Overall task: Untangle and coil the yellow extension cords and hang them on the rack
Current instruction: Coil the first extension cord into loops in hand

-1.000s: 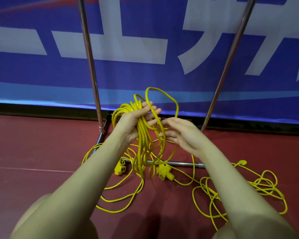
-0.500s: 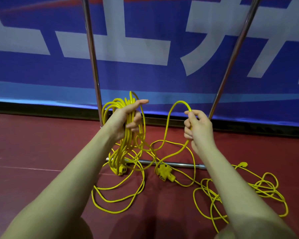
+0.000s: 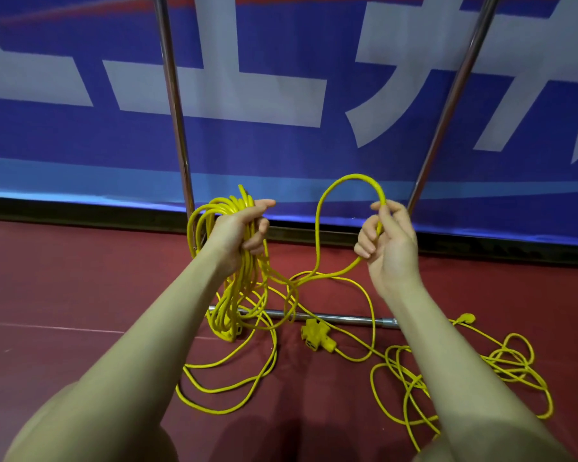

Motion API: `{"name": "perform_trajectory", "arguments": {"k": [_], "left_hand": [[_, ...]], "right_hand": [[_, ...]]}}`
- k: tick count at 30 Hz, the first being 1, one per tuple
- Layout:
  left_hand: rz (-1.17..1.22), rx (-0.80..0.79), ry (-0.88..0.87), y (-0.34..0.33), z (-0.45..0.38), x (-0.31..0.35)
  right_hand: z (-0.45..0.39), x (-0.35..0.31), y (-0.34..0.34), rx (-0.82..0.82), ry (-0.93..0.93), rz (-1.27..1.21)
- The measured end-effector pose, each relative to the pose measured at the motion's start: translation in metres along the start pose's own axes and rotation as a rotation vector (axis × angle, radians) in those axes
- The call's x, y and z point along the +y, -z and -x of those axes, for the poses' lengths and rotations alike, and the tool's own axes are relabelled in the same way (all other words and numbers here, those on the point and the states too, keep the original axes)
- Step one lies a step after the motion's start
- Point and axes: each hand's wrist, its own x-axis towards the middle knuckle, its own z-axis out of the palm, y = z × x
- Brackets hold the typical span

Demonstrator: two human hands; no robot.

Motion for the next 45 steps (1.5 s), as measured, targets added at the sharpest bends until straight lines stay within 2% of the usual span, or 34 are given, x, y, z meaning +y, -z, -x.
{"name": "perform_trajectory", "arguments": {"k": [5,11,15,19,23,26,35,39,41,45], "left_hand": [[0.027,-0.017,-0.008,0.002,-0.001,0.000],[0.010,-0.077,0.010,-0.001,0.001,-0.004],[0.041,-0.064,-0.012,0.001,0.001,-0.003],[0.075,-0.072,-0.025,-0.001,0.002,0.000],[0.086,-0.095,-0.005,-0.005,0.003,0.000],[0.100,-0.090,0.009,-0.006,0.003,-0.003],[0.131,-0.101,-0.052,0.000,0.001,0.005],[0.269,-0.117,-0.071,0.002,0.001,0.006],[0.310,-0.126,-0.076,0.001,0.002,0.006],[0.291,-0.135,-0.078,-0.001,0.003,0.006]], "right_hand": [[0.001,0.001,0.005,-0.085,-0.082,0.271],[0.007,-0.004,0.010,-0.242,-0.332,0.519],[0.008,-0.007,0.014,-0.316,-0.361,0.525],[0.010,-0.004,0.016,-0.305,-0.358,0.474],[0.012,-0.005,0.012,-0.327,-0.491,0.340],[0.012,-0.009,0.011,-0.431,-0.538,0.396],[0.002,-0.005,0.025,-0.209,-0.645,0.646],[0.001,0.011,0.021,0.027,-0.649,0.477],[0.001,0.014,0.017,0.023,-0.642,0.344],[0.003,0.010,0.010,-0.138,-0.645,0.264]]}}
